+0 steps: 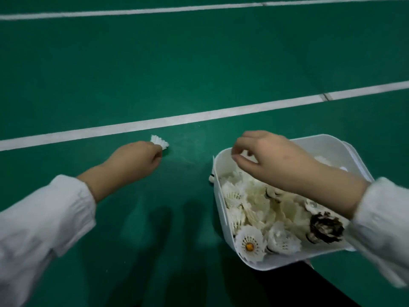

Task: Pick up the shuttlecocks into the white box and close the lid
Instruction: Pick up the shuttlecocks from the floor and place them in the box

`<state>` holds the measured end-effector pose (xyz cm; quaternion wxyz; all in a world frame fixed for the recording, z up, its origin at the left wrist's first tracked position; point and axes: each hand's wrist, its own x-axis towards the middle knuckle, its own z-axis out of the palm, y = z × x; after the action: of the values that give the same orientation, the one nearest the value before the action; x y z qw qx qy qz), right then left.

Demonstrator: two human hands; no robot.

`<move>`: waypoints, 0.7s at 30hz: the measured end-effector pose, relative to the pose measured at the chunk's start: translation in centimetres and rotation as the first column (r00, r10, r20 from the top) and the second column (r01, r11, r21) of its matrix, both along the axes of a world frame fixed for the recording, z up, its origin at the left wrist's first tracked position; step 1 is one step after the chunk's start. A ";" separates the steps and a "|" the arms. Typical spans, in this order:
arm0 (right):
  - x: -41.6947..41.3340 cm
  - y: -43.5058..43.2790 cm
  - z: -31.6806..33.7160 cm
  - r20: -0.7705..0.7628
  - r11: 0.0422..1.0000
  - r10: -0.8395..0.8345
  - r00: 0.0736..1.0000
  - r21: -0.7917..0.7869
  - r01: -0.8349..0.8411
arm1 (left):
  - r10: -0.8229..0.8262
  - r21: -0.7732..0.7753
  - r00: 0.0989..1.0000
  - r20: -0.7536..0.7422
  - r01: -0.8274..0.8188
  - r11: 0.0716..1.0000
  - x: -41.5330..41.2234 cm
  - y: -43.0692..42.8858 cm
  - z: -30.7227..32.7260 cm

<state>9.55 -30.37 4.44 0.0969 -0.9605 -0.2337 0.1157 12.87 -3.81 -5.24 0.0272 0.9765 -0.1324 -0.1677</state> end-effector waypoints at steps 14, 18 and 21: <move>14.3 5.5 -15.5 -0.711 0.888 -0.450 0.540 -0.418 0.190 | 0.131 -0.093 0.991 -0.035 -0.134 0.987 6.8 1.7 -10.6; 14.0 6.4 -17.9 -0.766 0.873 -0.427 0.481 -0.488 -0.002 | 0.162 -0.053 0.983 -0.083 -0.167 0.985 6.6 2.4 -11.9; 13.7 7.0 -17.5 -0.723 0.883 -0.314 0.615 -0.460 -0.090 | 0.147 -0.035 0.987 -0.063 -0.150 0.988 5.8 2.7 -12.0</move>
<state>23.23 -23.42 -13.04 -0.0304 -0.8213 -0.0720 0.5651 18.70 -1.07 -17.28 0.0631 0.9774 -0.0617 -0.1921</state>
